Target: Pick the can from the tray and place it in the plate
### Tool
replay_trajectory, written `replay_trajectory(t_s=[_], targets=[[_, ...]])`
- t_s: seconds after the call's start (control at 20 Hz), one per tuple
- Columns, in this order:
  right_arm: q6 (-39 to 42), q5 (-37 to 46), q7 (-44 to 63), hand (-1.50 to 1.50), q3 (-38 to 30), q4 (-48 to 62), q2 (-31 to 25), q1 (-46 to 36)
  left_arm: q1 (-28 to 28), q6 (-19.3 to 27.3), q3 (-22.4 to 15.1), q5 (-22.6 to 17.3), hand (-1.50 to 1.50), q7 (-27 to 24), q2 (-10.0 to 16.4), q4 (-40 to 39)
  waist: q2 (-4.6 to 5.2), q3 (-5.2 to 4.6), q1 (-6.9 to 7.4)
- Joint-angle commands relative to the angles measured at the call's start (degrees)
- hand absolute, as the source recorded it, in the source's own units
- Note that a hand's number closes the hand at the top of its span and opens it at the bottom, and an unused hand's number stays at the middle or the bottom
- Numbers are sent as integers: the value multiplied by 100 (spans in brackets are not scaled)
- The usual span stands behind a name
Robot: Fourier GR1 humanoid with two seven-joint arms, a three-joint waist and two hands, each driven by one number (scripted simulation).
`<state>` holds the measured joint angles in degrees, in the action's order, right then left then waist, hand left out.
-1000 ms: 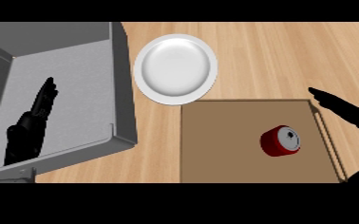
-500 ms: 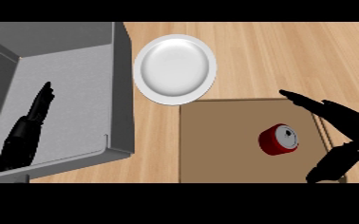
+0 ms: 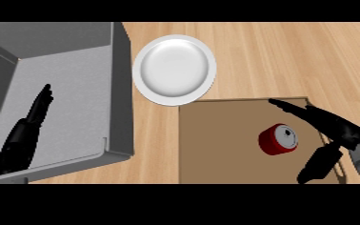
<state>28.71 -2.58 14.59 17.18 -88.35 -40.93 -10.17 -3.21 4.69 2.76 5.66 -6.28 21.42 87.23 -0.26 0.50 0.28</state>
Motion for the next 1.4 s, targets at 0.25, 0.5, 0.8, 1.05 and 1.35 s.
replay_trajectory(t_s=[0.25, 0.5, 0.8, 1.05, 1.35], targets=[[402, 532, -120, -150, -335, 588, 654, -279, -253, -137, 110, 217, 0, -165, -275, -170, 30, -49, 2], [414, 930, -587, 150, -395, 414, 785, 256, -121, -310, 205, 322, 0, -125, -262, -257, 26, -49, -30], [108, 1583, -1204, 150, -376, 712, 1300, 221, 121, -452, 493, 301, 0, -297, -250, -583, 30, -49, -23], [219, 1804, -1150, 150, -713, 954, 1332, -112, -326, -253, 167, 679, 0, -136, -650, 11, 26, -49, 1], [-1079, 3074, 73, 150, -1147, 1807, 723, -941, -83, -488, 296, 485, 0, -66, -425, -26, 95, -53, 201]])
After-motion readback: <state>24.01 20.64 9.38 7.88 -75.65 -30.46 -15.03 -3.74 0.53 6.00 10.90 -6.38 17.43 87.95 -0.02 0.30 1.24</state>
